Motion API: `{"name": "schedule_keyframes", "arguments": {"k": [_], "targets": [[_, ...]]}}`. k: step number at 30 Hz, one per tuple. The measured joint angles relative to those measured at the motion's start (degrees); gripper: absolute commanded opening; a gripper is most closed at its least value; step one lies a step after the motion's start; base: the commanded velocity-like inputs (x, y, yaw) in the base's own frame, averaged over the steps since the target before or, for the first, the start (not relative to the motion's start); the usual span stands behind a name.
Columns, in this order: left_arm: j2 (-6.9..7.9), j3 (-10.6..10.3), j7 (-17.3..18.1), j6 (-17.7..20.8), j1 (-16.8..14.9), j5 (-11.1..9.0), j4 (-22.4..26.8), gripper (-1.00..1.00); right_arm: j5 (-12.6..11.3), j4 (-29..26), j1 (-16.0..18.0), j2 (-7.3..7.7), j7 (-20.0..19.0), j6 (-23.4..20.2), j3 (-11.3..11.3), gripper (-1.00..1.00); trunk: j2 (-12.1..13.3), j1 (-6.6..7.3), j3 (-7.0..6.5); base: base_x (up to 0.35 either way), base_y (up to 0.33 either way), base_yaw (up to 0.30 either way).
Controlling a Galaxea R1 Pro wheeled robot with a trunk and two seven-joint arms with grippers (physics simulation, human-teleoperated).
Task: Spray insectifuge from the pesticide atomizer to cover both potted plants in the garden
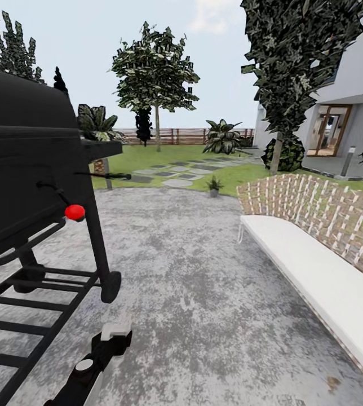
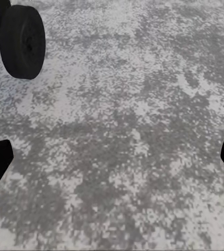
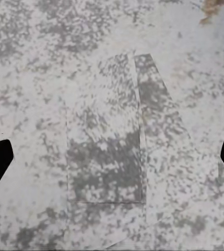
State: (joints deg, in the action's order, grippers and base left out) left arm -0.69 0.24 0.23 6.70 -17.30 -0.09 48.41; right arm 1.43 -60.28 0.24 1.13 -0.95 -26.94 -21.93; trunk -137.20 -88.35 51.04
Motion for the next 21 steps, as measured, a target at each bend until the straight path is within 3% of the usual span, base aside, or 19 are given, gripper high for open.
{"name": "schedule_keyframes", "arguments": {"k": [7, 10, 14, 21], "targets": [[0.00, 0.0, 0.0, 0.0, 0.0, 0.0, 0.0, 1.00, 0.0, 0.2, 0.0, -0.06, 0.0, 1.2, 0.1, 1.00, 0.0, 0.00, 0.00, 0.337, 0.000, 0.000], [0.00, 0.0, 0.0, 0.0, 0.0, 0.0, 0.0, 1.00, -0.1, 0.1, 0.0, -0.07, 0.0, 5.9, 0.0, 1.00, 0.0, 0.00, 0.00, 0.337, 0.000, 0.000], [0.00, 0.0, 0.0, 0.0, 0.0, 0.0, 0.0, 1.00, -0.1, 0.2, 0.0, -0.07, 0.0, 8.2, 0.0, 1.00, 0.0, 0.00, 0.00, 0.336, 0.000, 0.000], [0.00, 0.0, 0.0, 0.0, 0.0, 0.0, 0.0, 1.00, -0.1, 0.2, 0.0, -0.07, 0.0, 8.4, 0.0, 1.00, 0.0, 0.00, 0.00, 0.336, 0.000, 0.000]]}}
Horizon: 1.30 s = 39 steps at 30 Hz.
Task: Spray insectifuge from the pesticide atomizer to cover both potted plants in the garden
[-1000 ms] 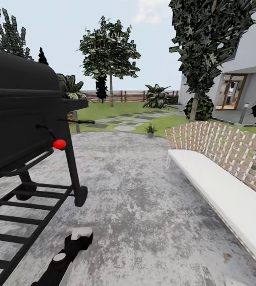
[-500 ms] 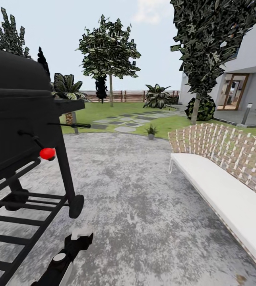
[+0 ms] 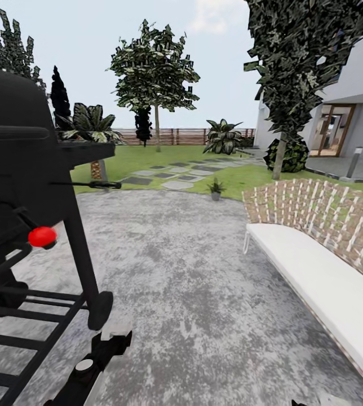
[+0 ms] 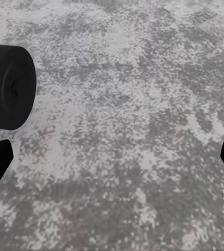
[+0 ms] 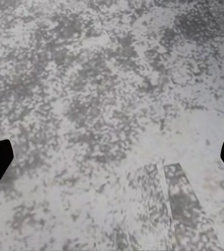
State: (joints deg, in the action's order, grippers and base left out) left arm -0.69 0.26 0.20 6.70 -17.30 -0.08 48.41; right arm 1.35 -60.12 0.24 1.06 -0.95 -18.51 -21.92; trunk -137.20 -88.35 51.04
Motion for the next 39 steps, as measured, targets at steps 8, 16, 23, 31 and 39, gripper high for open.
{"name": "schedule_keyframes", "arguments": {"k": [8, 16, 23, 31, 39], "targets": [[0.00, 0.0, 0.0, 0.0, 0.0, 0.0, 0.0, 1.00, -0.1, 0.0, 0.0, 0.00, -0.1, 0.0, 0.0, 1.00, 0.0, 0.00, 0.00, 0.336, -0.021, 0.000], [0.00, 0.0, 0.0, 0.0, 0.0, 0.0, 0.0, 1.00, 0.0, 0.0, 0.0, 0.00, -0.1, 0.0, 0.1, 1.00, 0.0, 0.00, 0.00, 0.334, -0.110, 0.000], [0.00, 0.0, 0.0, 0.0, 0.0, 0.0, 0.0, 1.00, 0.0, 0.0, 0.0, 0.00, -0.1, -0.1, 0.1, 1.00, 0.0, 0.00, 0.00, 0.333, -0.124, 0.000], [0.00, 0.0, 0.0, 0.0, 0.0, 0.0, 0.0, 1.00, 0.0, 0.0, 0.0, 0.00, 0.0, 0.0, 0.1, 1.00, 0.0, 0.00, 0.00, 0.333, -0.096, 0.000], [0.00, 0.1, 0.0, 0.0, 0.0, -0.1, 0.0, 1.00, 0.0, 0.0, 0.0, 0.00, 0.0, 0.0, 0.1, 1.00, 0.0, 0.00, 0.00, 0.335, -0.010, 0.000]]}}
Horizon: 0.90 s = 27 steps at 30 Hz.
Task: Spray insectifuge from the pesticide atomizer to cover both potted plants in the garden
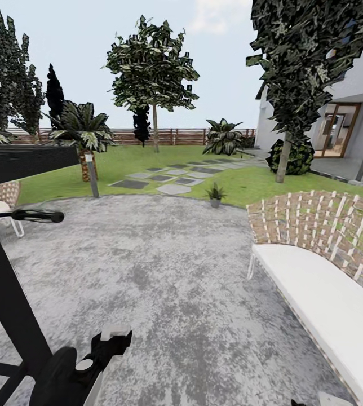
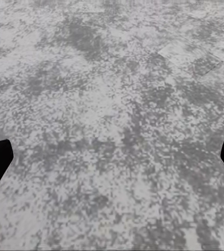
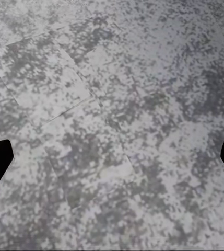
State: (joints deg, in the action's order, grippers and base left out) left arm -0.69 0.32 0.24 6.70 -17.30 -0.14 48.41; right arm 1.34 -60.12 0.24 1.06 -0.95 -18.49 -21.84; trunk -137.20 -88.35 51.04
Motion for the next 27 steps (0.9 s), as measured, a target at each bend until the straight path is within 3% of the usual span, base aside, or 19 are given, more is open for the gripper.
{"name": "schedule_keyframes", "arguments": {"k": [27], "targets": [[0.05, 0.0, 0.0, 0.0, 0.0, 0.0, 0.0, 1.00, 0.0, 0.0, 0.0, 0.00, 0.0, 0.0, 0.0, 1.00, 0.0, 0.00, 0.00, 0.336, 0.000, 0.000]]}}
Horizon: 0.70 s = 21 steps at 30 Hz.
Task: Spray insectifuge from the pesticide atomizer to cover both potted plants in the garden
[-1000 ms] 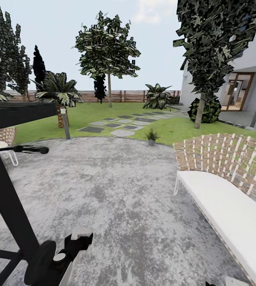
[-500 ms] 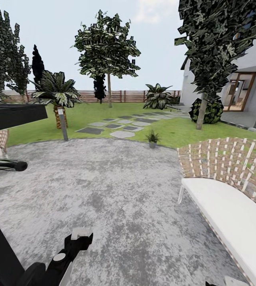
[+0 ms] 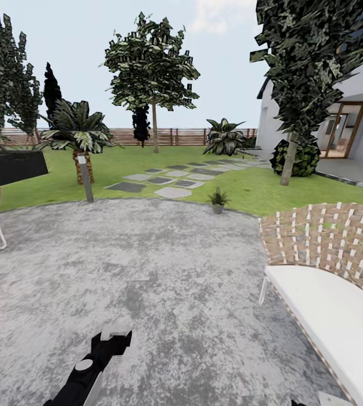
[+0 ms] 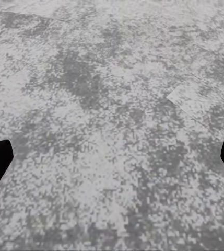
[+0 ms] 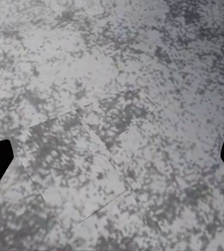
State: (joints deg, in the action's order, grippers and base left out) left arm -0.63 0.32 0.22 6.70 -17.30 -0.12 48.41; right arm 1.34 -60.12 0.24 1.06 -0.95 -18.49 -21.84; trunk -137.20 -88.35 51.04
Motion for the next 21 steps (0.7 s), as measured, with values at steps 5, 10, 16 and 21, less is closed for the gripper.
{"name": "schedule_keyframes", "arguments": {"k": [5, 10, 16, 21], "targets": [[0.02, 0.0, 0.0, 0.0, 0.0, 0.0, 0.0, 1.00, 0.0, 0.0, 0.0, 0.00, 0.0, 0.0, 0.0, 1.00, 0.0, 0.00, 0.00, 0.336, 0.000, 0.000], [0.03, 0.0, 0.0, 0.0, 0.0, 0.0, 0.0, 1.00, 0.0, 0.0, 0.0, 0.00, 0.0, 0.0, 0.0, 1.00, 0.0, 0.00, 0.00, 0.336, 0.000, 0.000], [0.03, 0.0, 0.0, 0.0, 0.0, 0.0, 0.0, 1.00, 0.0, 0.0, 0.0, 0.00, 0.0, 0.0, 0.0, 1.00, 0.0, 0.00, 0.00, 0.336, 0.000, 0.000], [0.03, 0.0, 0.0, 0.0, 0.0, 0.0, 0.0, 1.00, 0.0, 0.0, 0.0, 0.00, 0.0, 0.0, 0.0, 1.00, 0.0, 0.00, 0.00, 0.336, 0.000, 0.000]]}}
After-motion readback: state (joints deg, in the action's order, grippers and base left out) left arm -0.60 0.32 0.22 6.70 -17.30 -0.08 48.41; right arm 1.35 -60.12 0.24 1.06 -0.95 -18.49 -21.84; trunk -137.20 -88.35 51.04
